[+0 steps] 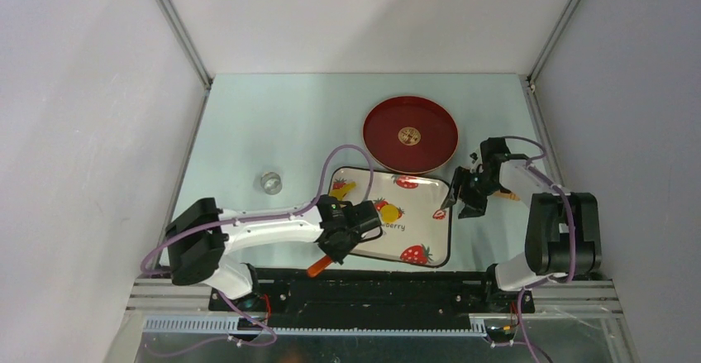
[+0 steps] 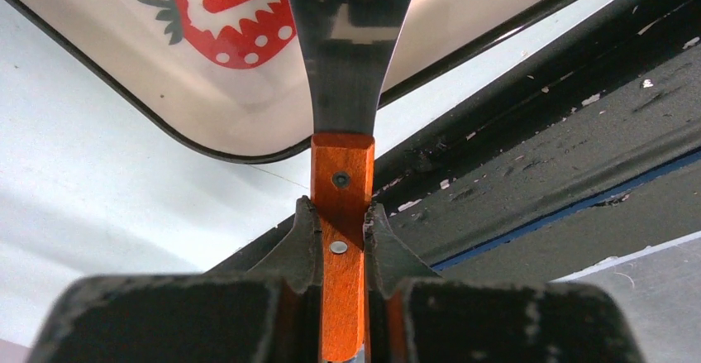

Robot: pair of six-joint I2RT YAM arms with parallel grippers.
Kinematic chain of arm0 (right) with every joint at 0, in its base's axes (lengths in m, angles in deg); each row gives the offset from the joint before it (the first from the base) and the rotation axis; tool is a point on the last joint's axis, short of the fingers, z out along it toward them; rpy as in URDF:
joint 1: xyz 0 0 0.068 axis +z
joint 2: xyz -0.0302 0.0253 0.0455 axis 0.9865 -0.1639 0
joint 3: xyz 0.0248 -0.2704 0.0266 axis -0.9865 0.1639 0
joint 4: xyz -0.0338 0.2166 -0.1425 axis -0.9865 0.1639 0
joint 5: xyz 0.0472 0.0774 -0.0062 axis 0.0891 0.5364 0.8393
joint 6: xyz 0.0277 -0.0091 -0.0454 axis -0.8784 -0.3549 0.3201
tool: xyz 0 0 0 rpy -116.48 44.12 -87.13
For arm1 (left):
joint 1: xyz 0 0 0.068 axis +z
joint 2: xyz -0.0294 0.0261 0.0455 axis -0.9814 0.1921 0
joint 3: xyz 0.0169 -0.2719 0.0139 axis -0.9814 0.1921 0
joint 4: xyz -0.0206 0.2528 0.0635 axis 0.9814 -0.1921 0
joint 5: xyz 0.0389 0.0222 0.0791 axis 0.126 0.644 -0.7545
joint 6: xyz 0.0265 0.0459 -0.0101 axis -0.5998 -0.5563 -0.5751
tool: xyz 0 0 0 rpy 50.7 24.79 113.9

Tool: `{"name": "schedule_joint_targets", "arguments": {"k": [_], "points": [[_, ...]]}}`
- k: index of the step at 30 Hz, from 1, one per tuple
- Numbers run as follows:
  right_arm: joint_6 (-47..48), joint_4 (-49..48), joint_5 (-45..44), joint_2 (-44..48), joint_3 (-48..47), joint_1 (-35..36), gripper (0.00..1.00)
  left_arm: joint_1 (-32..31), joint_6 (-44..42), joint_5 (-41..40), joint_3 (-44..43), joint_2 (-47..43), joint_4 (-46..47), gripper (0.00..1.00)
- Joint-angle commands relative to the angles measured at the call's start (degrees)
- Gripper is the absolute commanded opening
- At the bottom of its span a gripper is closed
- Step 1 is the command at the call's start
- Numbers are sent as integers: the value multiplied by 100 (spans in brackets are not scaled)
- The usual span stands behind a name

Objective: Roll out the dumpling wrappers from the dough

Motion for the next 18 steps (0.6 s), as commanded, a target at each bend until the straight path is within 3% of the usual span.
{"name": "schedule_joint_targets", "arguments": {"k": [1,5,18], "points": [[-152,-405,181,-188,172,-10,61,-35,-134,87,-223,88,-15,0],[-187,-541,188,-353,301,-13,57,-35,-136,56,-231,133,-16,0],[-122,-636,173,-502,357,-10,25,5,-258,89,-415,358,-23,0]]}}
